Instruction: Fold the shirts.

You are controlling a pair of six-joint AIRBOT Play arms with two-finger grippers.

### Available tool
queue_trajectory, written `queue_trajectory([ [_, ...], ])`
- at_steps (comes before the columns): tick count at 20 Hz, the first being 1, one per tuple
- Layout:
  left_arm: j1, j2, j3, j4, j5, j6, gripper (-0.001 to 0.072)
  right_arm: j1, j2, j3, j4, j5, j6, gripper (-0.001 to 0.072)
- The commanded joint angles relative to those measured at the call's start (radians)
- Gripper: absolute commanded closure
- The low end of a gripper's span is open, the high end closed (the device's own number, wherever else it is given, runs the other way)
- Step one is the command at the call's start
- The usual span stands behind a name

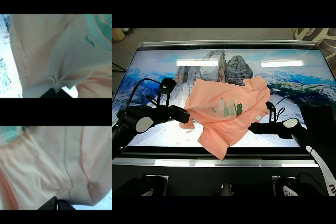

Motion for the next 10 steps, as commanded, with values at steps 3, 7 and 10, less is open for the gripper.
queue_trajectory([
  [3, 0.022, 0.116, 0.244, 0.106, -0.008, -0.001, 0.0679, -0.001, 0.307, 0.443, -0.399, 0.052, -0.082, 0.0694],
  [7, 0.114, 0.23, 0.763, 0.106, 0.041, -0.002, 0.0679, -0.001, 0.6, 0.912, -0.875, -0.119, -0.003, 0.0693],
  [10, 0.102, 0.265, 0.978, -0.195, 0.095, 0.161, 0.068, -0.001, 0.715, 1.082, -0.936, -0.036, 0.218, 0.0693],
])
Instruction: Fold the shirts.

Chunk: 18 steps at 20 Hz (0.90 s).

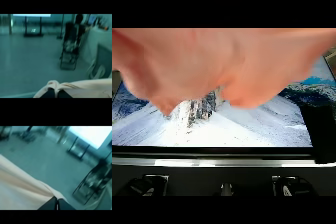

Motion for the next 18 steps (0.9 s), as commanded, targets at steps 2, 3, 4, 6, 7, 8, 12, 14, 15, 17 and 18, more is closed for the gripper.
queue_trajectory([
  [2, 0.007, 0.047, 0.248, -0.378, 0.044, 0.249, 0.0681, 0.0, 0.156, 0.214, -0.2, 0.071, 0.249, 0.0693],
  [3, 0.01, 0.045, 0.248, -0.372, 0.041, 0.249, 0.0681, 0.0, 0.155, 0.214, -0.2, 0.083, 0.249, 0.0693],
  [4, 0.012, 0.04, 0.248, -0.335, 0.035, 0.248, 0.0681, 0.0, 0.147, 0.215, -0.2, 0.098, 0.249, 0.0693],
  [6, 0.012, 0.033, 0.246, -0.252, 0.005, 0.236, 0.0681, 0.0, 0.126, 0.215, -0.203, 0.154, 0.245, 0.0693],
  [7, 0.012, 0.026, 0.246, -0.198, -0.026, 0.206, 0.0681, 0.0, 0.11, 0.214, -0.205, 0.204, 0.24, 0.0693],
  [8, 0.012, 0.014, 0.246, -0.143, -0.076, 0.175, 0.0681, 0.0, 0.09, 0.214, -0.207, 0.264, 0.215, 0.0693],
  [12, 0.012, -0.064, 0.125, -0.008, -0.414, 0.162, 0.068, 0.0, -0.08, 0.164, -0.195, 0.732, 0.161, 0.0692],
  [14, 0.012, -0.103, -0.098, -0.007, -0.457, 0.162, 0.068, 0.0, -0.177, 0.035, -0.224, 0.79, 0.113, 0.0692],
  [15, 0.012, -0.119, -0.231, -0.007, -0.387, 0.161, 0.0679, 0.0, -0.22, -0.055, -0.229, 0.695, 0.114, 0.0692],
  [17, 0.012, -0.168, -0.48, -0.008, -0.128, 0.161, 0.0679, 0.0, -0.313, -0.219, -0.183, 0.429, 0.197, 0.0691],
  [18, 0.012, -0.207, -0.563, -0.008, -0.012, 0.157, 0.0679, 0.0, -0.369, -0.285, -0.127, 0.324, 0.29, 0.0692],
])
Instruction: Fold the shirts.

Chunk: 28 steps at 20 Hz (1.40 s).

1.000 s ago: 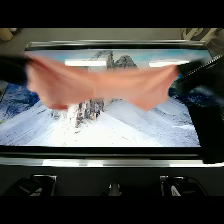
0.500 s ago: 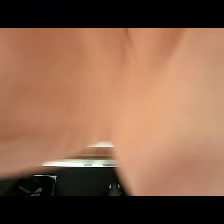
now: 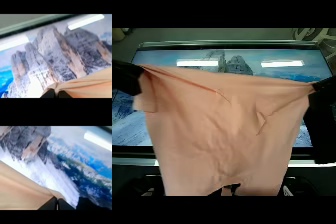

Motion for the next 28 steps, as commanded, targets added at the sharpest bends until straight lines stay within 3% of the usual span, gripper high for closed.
queue_trajectory([
  [1, 0.0, -0.122, -0.33, 0.014, 0.323, -0.055, 0.0679, 0.001, -0.185, -0.232, 0.143, -0.285, 0.186, 0.069],
  [5, 0.006, -0.344, -0.318, -0.034, 0.348, -0.328, 0.0679, 0.001, -0.37, -0.277, 0.295, -0.452, 0.206, 0.069],
  [8, 0.005, -0.436, -0.215, -0.072, 0.358, -0.332, 0.0678, 0.001, -0.397, -0.277, 0.296, -0.525, 0.211, 0.0691],
  [11, 0.003, -0.501, -0.148, -0.22, 0.356, -0.332, 0.0674, 0.021, -0.412, -0.277, 0.319, -0.546, 0.272, 0.069],
  [12, 0.0, -0.52, -0.148, -0.251, 0.349, -0.332, 0.0589, 0.042, -0.424, -0.277, 0.313, -0.538, 0.259, 0.0666],
  [13, -0.001, -0.533, -0.147, -0.263, 0.324, -0.332, 0.0343, 0.046, -0.433, -0.277, 0.308, -0.541, 0.257, 0.049],
  [14, 0.01, -0.533, -0.142, -0.253, 0.255, -0.332, 0.0053, 0.041, -0.433, -0.276, 0.306, -0.52, 0.245, 0.02],
  [15, 0.038, -0.527, -0.126, -0.226, 0.145, -0.33, 0.0012, 0.02, -0.42, -0.271, 0.293, -0.48, 0.208, 0.0083],
  [18, 0.181, -0.459, -0.109, -0.095, -0.222, -0.156, 0.0037, -0.163, -0.359, -0.257, 0.239, -0.307, 0.077, 0.0123],
  [20, 0.318, -0.364, -0.188, -0.114, -0.341, -0.094, 0.0036, -0.313, -0.344, -0.257, 0.245, -0.154, -0.079, 0.0184],
  [23, 0.489, -0.216, -0.455, -0.217, -0.406, -0.094, 0.0068, -0.445, -0.346, -0.3, 0.277, 0.054, -0.283, 0.0185],
  [24, 0.522, -0.181, -0.56, -0.244, -0.406, -0.083, 0.0105, -0.469, -0.346, -0.331, 0.31, 0.072, -0.317, 0.0185],
  [28, 0.533, -0.142, -0.805, -0.298, -0.334, -0.033, 0.0105, -0.464, -0.355, -0.459, 0.473, 0.068, -0.351, 0.0185],
])
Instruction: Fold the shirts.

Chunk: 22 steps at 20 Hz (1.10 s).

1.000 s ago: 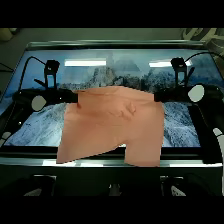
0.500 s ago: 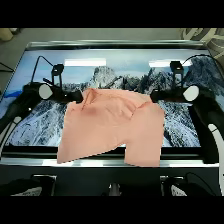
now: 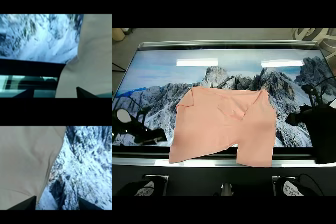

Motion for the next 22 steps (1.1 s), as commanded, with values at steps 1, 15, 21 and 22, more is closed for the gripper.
queue_trajectory([
  [1, 0.04, 0.044, -0.199, -0.103, 0.039, 0.062, 0.0105, -0.019, -0.008, -0.096, 0.128, 0.071, -0.097, 0.0185],
  [15, -0.073, -0.005, -0.254, -0.231, 0.282, 0.056, 0.0674, -0.014, -0.01, -0.301, 0.19, -0.026, -0.092, 0.0036],
  [21, -0.073, 0.057, -0.219, -0.231, 0.28, 0.066, 0.0678, -0.014, -0.01, -0.357, 0.232, -0.112, -0.091, 0.0093],
  [22, -0.073, 0.069, -0.217, -0.232, 0.279, 0.066, 0.0678, -0.014, -0.01, -0.369, 0.24, -0.129, -0.091, 0.0102],
])
